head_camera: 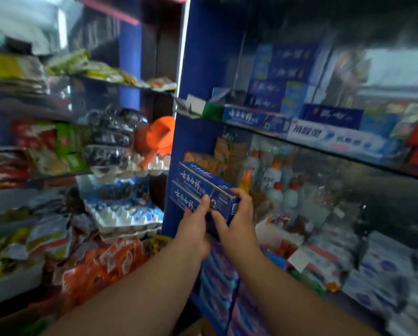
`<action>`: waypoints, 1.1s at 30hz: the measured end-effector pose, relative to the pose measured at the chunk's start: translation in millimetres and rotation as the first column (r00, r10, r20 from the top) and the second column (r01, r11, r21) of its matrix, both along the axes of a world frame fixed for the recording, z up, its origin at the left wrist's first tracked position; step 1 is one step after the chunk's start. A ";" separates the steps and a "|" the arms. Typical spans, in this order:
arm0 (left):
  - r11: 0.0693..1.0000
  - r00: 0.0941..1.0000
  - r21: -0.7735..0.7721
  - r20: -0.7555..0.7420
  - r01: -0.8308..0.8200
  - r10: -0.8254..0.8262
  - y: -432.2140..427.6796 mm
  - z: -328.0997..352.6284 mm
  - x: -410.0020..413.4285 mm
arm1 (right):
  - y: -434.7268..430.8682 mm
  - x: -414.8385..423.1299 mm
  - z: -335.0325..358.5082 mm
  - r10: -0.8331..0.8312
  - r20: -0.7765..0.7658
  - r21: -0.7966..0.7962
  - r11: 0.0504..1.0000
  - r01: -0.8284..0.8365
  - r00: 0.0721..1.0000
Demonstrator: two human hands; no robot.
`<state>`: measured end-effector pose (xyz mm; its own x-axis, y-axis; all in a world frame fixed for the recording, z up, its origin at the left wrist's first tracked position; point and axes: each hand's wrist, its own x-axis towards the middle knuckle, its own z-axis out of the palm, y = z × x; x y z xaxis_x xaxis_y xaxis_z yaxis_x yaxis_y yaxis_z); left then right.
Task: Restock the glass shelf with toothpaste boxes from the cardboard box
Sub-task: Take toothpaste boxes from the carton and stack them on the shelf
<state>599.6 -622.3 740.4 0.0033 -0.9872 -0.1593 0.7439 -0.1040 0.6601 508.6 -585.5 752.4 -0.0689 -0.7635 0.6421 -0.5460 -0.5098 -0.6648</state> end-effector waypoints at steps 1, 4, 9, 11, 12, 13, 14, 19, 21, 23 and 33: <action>0.999 1.000 -0.041 -0.014 -0.002 0.001 -3.8 13.1 0.7 | -3.0 0.3 15.8 0.017 0.008 -0.040 0.999 -0.017 1.000; 0.980 0.999 -0.193 -0.014 -0.042 0.040 -18.5 57.1 2.8 | -12.6 -1.6 68.9 0.031 -0.022 -0.162 0.986 -0.034 0.999; 0.928 0.979 -0.372 0.176 -0.027 0.099 -40.2 131.3 -4.7 | -32.7 -15.3 150.7 0.048 0.040 -0.209 0.977 -0.039 0.998; 0.919 0.930 -0.395 0.338 0.003 0.143 -44.7 155.8 -11.8 | -42.3 -25.4 175.0 0.063 0.087 -0.206 0.977 -0.044 0.994; 0.920 0.890 -0.391 0.430 0.032 0.152 -48.0 164.9 -15.2 | -47.9 -31.9 185.5 0.067 0.104 -0.198 0.979 -0.046 0.992; 0.920 0.835 -0.387 0.525 0.061 0.166 -52.9 173.1 -20.3 | -53.3 -39.1 195.9 0.069 0.112 -0.187 0.981 -0.048 0.991; 0.920 0.777 -0.381 0.604 0.090 0.174 -56.5 180.7 -25.1 | -59.8 -46.7 205.3 0.068 0.112 -0.172 0.984 -0.048 0.991; 0.929 0.541 -0.317 0.824 0.191 0.170 -91.8 196.9 -53.7 | -95.8 -80.4 230.1 0.016 0.049 -0.122 0.993 -0.010 0.999; 0.938 0.430 -0.293 0.882 0.186 0.190 -109.4 191.9 -63.0 | -110.2 -89.0 231.3 -0.017 -0.016 -0.100 0.995 0.016 1.000; 0.940 0.313 -0.280 0.926 0.193 0.212 -126.7 184.3 -70.1 | -127.1 -96.4 226.4 -0.048 -0.082 -0.069 0.997 0.043 0.995; 0.955 0.151 -0.245 0.963 0.166 0.221 -154.9 178.6 -83.6 | -168.5 -113.1 228.0 -0.268 -0.126 0.034 0.961 0.274 0.955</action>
<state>516.0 -777.2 919.0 -0.0079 -0.9736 0.2283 -0.5480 0.1951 0.8134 395.4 -754.0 980.4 -0.2031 -0.7587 0.6190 -0.7355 -0.2991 -0.6080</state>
